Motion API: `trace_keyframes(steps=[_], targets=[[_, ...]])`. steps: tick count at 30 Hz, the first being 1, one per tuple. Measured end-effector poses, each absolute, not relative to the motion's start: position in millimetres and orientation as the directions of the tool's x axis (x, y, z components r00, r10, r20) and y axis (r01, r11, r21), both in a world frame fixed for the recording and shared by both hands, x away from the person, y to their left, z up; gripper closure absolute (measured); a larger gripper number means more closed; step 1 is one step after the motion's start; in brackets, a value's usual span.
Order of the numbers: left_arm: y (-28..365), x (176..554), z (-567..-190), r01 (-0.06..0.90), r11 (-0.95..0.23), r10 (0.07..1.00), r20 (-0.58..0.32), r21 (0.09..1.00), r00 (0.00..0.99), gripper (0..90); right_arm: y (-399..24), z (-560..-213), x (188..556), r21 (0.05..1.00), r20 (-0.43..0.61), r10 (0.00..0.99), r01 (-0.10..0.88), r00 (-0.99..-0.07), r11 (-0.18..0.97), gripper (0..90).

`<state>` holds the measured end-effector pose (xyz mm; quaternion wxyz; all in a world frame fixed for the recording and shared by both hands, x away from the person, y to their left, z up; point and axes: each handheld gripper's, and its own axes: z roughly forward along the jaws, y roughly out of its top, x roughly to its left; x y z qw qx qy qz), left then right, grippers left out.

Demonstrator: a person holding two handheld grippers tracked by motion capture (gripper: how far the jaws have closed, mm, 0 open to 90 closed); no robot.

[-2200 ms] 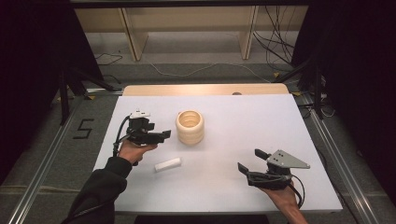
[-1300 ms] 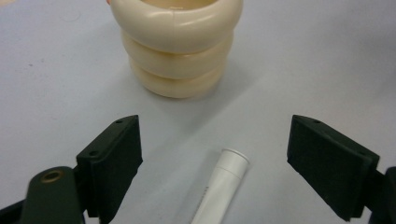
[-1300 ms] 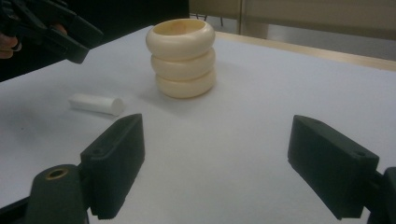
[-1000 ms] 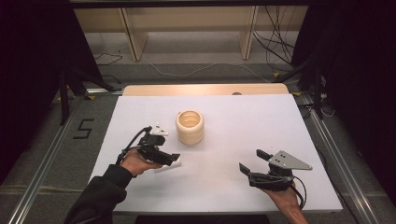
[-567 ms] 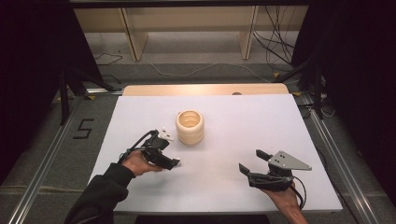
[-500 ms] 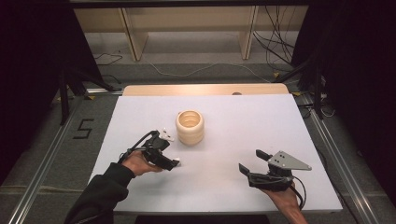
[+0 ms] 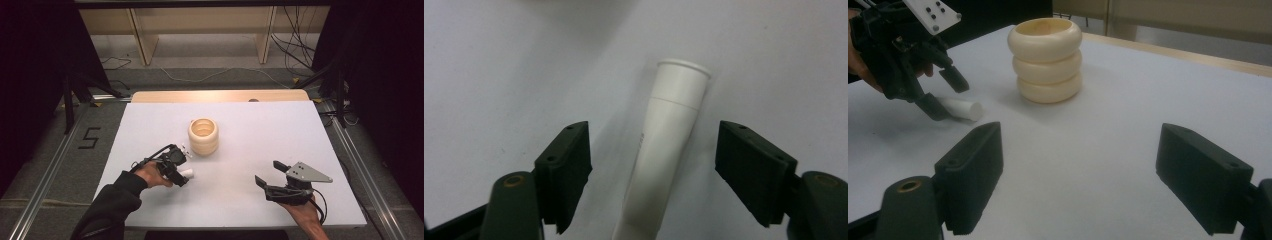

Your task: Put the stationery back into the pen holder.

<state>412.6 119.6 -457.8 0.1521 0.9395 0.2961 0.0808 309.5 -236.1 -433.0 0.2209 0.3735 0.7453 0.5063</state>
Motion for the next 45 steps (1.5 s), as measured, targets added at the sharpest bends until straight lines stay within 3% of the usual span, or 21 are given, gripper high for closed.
trace_keyframes(steps=[32, 45], targets=[[111.3, 413.0, -461.8, 0.464, -0.842, 0.499, 0.071, 0.275, 0.864, 67.6, -236.1, -433.1, 309.6, 0.919, 0.051, 0.781, 0.335, -0.622, 0.207, 19.8], [117.2, 415.3, -452.5, 0.473, -0.816, 0.515, 0.045, 0.333, 0.856, 69.0, -237.0, -432.7, 309.6, 0.920, 0.049, 0.783, 0.332, -0.621, 0.206, 19.8]])
